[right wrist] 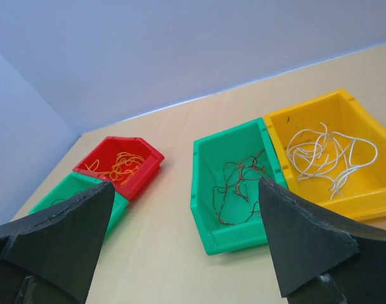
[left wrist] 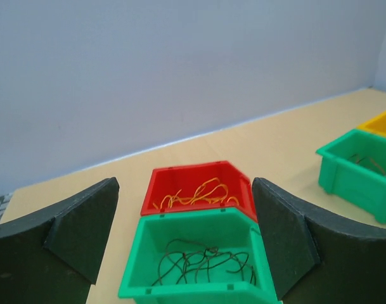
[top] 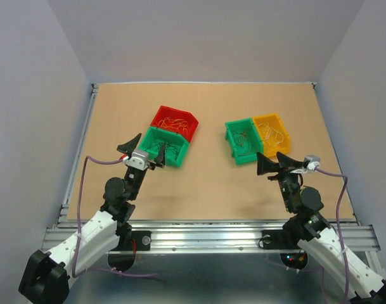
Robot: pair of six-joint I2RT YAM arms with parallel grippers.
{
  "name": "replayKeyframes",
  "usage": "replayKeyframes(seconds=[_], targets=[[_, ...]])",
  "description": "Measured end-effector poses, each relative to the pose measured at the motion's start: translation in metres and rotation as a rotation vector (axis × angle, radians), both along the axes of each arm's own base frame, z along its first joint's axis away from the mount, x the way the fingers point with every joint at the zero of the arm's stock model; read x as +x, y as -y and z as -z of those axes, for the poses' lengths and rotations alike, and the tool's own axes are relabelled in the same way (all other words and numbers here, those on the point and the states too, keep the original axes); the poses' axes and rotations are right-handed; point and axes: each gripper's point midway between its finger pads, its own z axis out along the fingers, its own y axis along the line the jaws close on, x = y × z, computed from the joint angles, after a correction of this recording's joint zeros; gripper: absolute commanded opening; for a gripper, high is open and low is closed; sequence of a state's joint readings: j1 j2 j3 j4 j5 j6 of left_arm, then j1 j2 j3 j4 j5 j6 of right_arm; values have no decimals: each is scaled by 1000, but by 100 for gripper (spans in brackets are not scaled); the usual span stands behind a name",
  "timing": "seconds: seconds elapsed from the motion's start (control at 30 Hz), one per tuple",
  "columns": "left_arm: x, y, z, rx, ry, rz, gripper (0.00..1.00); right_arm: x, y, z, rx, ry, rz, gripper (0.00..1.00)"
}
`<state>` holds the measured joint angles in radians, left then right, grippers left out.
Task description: Untangle the cables
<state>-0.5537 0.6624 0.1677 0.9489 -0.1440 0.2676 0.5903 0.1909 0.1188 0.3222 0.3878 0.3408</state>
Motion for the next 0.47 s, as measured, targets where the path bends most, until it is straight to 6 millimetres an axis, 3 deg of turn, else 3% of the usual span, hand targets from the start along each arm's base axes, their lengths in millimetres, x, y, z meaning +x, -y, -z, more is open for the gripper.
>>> replayKeyframes(seconds=[0.13,0.47], targets=[[-12,5,-19,-41,85,56,99,2,0,7,-15,-26,10,100],[-12,12,-18,-31,90,90,99,7,0,21,-42,-76,23,100]])
